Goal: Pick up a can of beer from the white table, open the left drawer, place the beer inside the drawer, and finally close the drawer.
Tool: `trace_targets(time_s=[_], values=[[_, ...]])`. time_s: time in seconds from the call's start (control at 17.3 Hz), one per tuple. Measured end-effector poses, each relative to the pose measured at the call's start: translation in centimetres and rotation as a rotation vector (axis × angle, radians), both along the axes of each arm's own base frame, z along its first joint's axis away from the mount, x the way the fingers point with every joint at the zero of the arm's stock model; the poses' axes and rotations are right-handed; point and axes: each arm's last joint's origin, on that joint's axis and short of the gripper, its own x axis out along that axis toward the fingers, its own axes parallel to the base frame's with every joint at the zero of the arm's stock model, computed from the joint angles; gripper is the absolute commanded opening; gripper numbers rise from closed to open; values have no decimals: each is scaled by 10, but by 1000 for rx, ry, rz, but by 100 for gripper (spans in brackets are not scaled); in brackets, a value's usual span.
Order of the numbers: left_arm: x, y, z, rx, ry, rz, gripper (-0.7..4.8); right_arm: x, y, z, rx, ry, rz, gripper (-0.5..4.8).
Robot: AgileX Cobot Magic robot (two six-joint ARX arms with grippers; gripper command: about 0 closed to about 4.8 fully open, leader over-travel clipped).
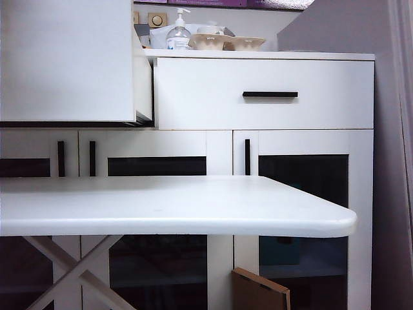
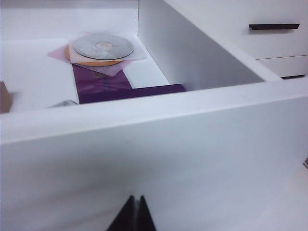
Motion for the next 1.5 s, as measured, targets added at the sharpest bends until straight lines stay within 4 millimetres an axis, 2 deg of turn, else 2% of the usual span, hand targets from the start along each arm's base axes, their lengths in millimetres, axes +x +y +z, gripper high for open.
trace_targets(time_s=[0.17, 0.4, 0.64, 0.75, 0.98, 1.5], values=[[0, 0, 0, 3, -1, 16, -6, -15, -14, -29, 87, -28, -15, -6], [4, 2, -2, 6, -84, 77, -6, -33, -31, -38, 247, -86, -33, -6], [8, 5, -15, -1, -75, 188, -6, -36, -34, -33, 292, -118, -32, -6], [14, 5, -16, 0, -76, 190, -6, -36, -34, -33, 304, -119, -14, -6], [42, 4, -19, -6, -134, 216, -6, -38, -31, -31, 315, -124, 5, -6], [77, 4, -29, 8, -211, 264, -6, -39, -31, -31, 315, -123, 7, -6]])
